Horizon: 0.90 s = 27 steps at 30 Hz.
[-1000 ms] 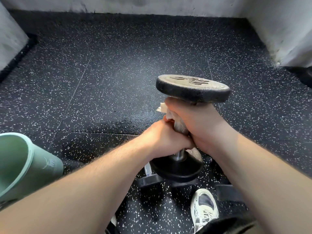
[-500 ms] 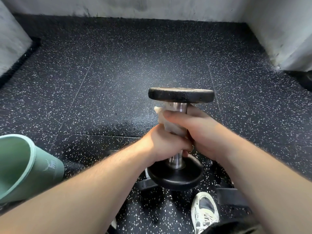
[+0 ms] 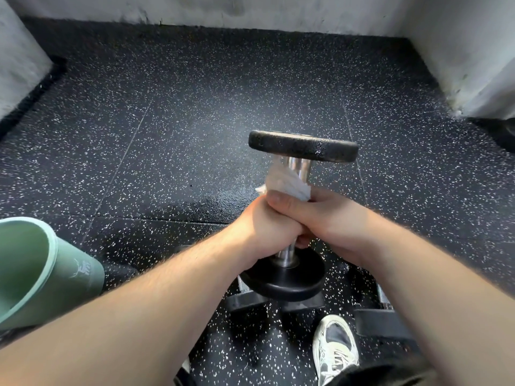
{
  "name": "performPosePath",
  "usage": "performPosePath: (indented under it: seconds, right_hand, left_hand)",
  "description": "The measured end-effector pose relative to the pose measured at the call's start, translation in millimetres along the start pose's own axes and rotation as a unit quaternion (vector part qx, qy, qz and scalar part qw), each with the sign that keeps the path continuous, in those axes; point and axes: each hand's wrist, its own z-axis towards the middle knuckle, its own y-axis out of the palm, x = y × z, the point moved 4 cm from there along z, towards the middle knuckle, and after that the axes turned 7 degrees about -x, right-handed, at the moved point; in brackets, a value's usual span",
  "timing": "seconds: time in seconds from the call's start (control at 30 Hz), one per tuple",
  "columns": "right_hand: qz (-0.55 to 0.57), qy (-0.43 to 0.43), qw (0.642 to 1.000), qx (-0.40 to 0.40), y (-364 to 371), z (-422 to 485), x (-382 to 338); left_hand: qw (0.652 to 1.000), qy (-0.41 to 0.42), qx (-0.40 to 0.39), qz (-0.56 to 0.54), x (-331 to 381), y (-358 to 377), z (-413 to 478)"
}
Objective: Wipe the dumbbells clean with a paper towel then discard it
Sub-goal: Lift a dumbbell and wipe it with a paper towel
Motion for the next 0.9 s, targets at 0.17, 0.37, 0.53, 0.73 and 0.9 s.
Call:
performPosePath:
  seconds: [0.17, 0.37, 0.53, 0.73, 0.9]
  right_hand:
    - [0.044, 0.009, 0.996, 0.08, -0.5, 5.7, 4.5]
    - [0.075, -0.02, 0.983, 0.168, -6.7, 13.1, 0.9]
    - [0.117, -0.044, 0.983, 0.131, -2.1, 9.2, -4.5]
    - [0.208, -0.03, 0.978, -0.007, -7.6, 0.5, -12.3]
    - [0.242, -0.047, 0.969, -0.031, -7.3, 0.0, -13.1]
  left_hand:
    - [0.997, -0.003, 0.063, 0.042, 5.9, 2.6, 1.0]
    - [0.999, -0.024, -0.008, 0.042, 1.3, 7.9, 0.1]
    - [0.996, -0.082, -0.024, 0.007, -1.9, 13.4, -0.7]
    - [0.99, -0.067, -0.112, -0.048, 11.9, 16.3, -11.7]
    - [0.986, -0.084, -0.138, -0.036, 11.7, 15.6, -16.0]
